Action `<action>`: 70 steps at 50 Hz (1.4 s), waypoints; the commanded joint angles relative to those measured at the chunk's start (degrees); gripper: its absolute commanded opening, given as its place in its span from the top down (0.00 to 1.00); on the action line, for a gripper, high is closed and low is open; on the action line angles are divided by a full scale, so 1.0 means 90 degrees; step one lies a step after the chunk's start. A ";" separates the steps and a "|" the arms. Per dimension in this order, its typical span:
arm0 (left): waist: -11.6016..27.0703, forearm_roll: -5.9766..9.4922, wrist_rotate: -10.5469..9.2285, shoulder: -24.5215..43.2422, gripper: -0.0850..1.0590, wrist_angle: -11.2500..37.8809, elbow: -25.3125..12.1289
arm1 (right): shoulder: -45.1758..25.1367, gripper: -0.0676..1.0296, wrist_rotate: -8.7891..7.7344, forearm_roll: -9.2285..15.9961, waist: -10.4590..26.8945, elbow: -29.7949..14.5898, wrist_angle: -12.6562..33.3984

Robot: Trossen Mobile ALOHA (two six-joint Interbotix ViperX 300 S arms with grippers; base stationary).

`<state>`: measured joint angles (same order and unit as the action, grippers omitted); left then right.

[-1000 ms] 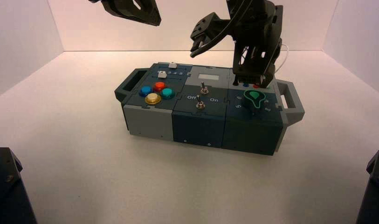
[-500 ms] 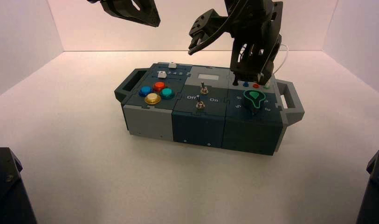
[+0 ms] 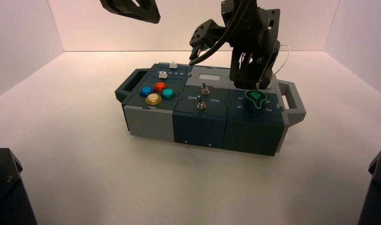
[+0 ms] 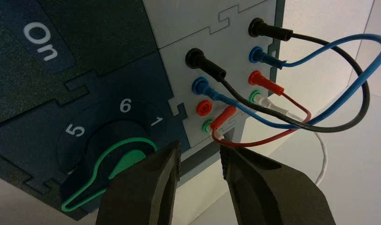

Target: Insert the red wire.

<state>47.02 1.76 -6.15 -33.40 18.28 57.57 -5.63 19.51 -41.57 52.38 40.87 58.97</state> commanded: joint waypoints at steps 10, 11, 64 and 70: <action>-0.0020 -0.0010 0.0010 -0.0098 0.95 0.0000 -0.0166 | -0.0137 0.52 0.0430 -0.0498 0.0059 -0.0029 0.0088; -0.0020 -0.0010 0.0010 -0.0107 0.95 0.0000 -0.0166 | -0.0166 0.52 0.0439 -0.0498 0.0059 -0.0029 0.0098; -0.0020 -0.0010 0.0010 -0.0244 0.95 0.0010 -0.0088 | -0.0527 0.52 0.0928 -0.0918 0.0107 -0.0205 0.0225; -0.0020 0.0000 0.0010 -0.0273 0.95 0.0010 -0.0078 | -0.0527 0.52 0.0957 -0.0918 0.0234 -0.0264 0.0225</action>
<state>46.93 1.85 -6.15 -35.24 18.63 57.57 -11.16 27.33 -49.57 53.26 40.17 60.64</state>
